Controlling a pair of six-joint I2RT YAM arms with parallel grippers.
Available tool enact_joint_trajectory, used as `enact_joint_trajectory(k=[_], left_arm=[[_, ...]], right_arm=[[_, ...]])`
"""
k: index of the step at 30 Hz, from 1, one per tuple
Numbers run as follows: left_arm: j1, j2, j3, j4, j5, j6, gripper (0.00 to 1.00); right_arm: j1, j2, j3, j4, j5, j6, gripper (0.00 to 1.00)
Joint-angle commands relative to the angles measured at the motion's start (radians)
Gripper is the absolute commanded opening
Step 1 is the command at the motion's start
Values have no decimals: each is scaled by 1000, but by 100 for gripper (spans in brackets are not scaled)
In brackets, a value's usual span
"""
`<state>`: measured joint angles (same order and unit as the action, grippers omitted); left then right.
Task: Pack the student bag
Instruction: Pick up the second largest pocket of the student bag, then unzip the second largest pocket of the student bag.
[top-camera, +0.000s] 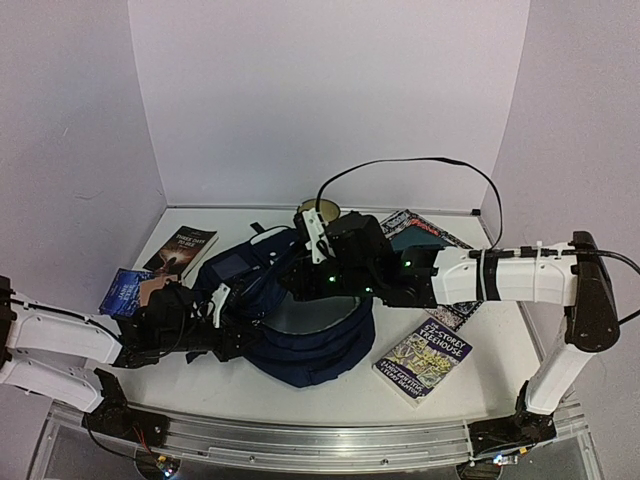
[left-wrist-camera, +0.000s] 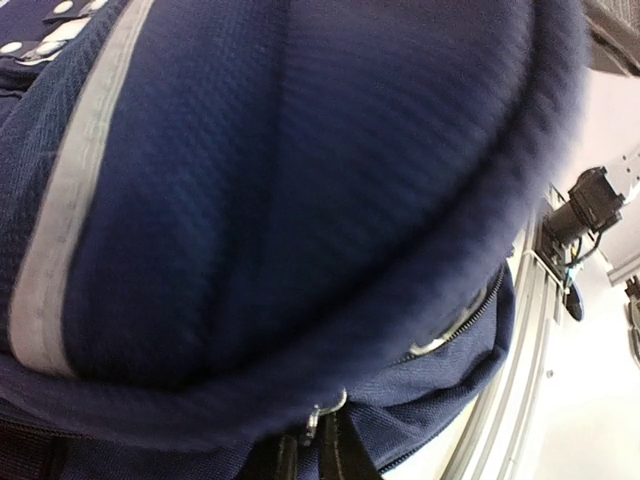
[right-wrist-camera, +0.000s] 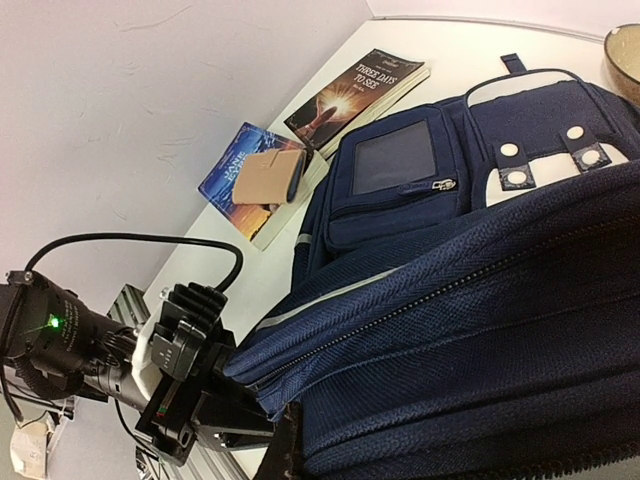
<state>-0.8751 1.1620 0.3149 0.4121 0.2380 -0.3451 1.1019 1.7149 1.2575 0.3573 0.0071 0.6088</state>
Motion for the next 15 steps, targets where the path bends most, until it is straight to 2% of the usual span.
enact_joint_trajectory(k=[1,10,15], left_arm=[[2,7,14,68,-86,-44,1],[2,-56,-72,41,-228,-182,0],[7,-79,-100,-47,-380,-272,0]], right_arm=[[1,-80,39,135,10,-50,0],[-10,-165,-6,108,114,-90,0],[-18,-220,-15,83,153,-126,0]])
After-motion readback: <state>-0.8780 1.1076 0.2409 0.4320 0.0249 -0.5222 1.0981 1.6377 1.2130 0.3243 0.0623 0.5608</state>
